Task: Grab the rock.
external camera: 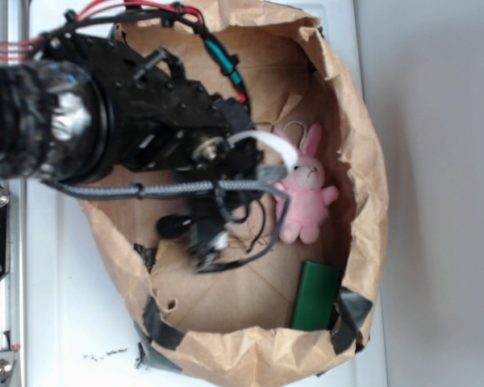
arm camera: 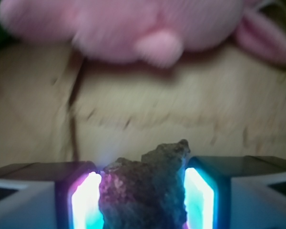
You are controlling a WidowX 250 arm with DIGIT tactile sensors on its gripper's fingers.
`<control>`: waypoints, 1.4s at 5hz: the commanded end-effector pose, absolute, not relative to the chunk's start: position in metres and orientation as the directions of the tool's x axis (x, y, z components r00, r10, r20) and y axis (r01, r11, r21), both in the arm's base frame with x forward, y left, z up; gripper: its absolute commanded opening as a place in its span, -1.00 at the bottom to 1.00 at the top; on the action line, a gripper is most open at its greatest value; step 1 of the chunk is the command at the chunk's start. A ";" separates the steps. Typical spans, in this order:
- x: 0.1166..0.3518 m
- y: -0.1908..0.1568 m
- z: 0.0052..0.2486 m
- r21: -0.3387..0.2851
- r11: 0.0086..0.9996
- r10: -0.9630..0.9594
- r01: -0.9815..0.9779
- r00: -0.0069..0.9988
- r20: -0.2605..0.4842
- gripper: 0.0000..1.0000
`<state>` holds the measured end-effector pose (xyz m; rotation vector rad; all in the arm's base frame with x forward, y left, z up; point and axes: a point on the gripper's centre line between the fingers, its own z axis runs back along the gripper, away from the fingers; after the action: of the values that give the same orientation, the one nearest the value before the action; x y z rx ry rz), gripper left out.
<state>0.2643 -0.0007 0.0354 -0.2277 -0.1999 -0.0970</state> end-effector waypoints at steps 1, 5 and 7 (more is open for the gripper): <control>0.289 -0.008 0.124 -0.282 0.959 0.074 0.006 0.959 0.274 -1.00; 0.293 0.027 0.184 -0.137 0.977 0.188 -0.166 0.968 0.168 -1.00; 0.275 0.010 0.193 -0.130 0.990 0.084 -0.052 0.964 0.251 -1.00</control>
<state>0.2734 0.0119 0.1770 -0.1293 -0.2014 0.0811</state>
